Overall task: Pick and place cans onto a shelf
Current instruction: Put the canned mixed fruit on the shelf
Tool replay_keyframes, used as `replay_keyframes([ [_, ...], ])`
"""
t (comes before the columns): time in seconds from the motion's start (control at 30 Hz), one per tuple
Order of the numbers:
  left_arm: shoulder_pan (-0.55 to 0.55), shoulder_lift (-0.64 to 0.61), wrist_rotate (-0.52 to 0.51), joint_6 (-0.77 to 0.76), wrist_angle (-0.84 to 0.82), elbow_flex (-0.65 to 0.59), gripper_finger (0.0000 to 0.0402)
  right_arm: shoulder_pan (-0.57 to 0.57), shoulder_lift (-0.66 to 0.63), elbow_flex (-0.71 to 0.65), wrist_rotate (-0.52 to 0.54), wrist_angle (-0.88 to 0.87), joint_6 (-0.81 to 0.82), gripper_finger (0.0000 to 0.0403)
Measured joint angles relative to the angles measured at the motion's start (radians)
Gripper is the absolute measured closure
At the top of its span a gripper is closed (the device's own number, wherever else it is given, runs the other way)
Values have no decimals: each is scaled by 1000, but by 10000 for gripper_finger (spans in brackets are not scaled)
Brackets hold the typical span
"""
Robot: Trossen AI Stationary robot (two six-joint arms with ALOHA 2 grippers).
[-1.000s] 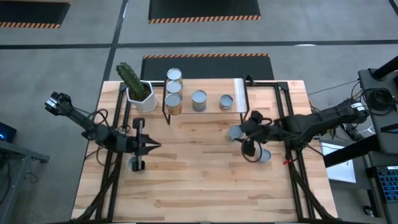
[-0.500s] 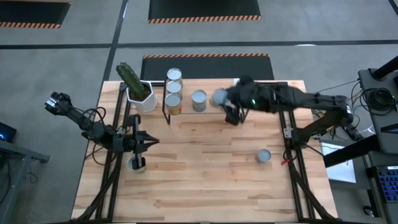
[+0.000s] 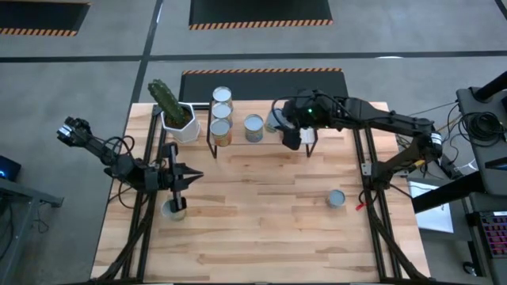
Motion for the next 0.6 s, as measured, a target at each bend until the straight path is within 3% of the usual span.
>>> replay_keyframes([
  [0.6, 0, 0, -1, -1, 0, 0, 402, -18, 0, -117, 5, 116, -24, 135],
])
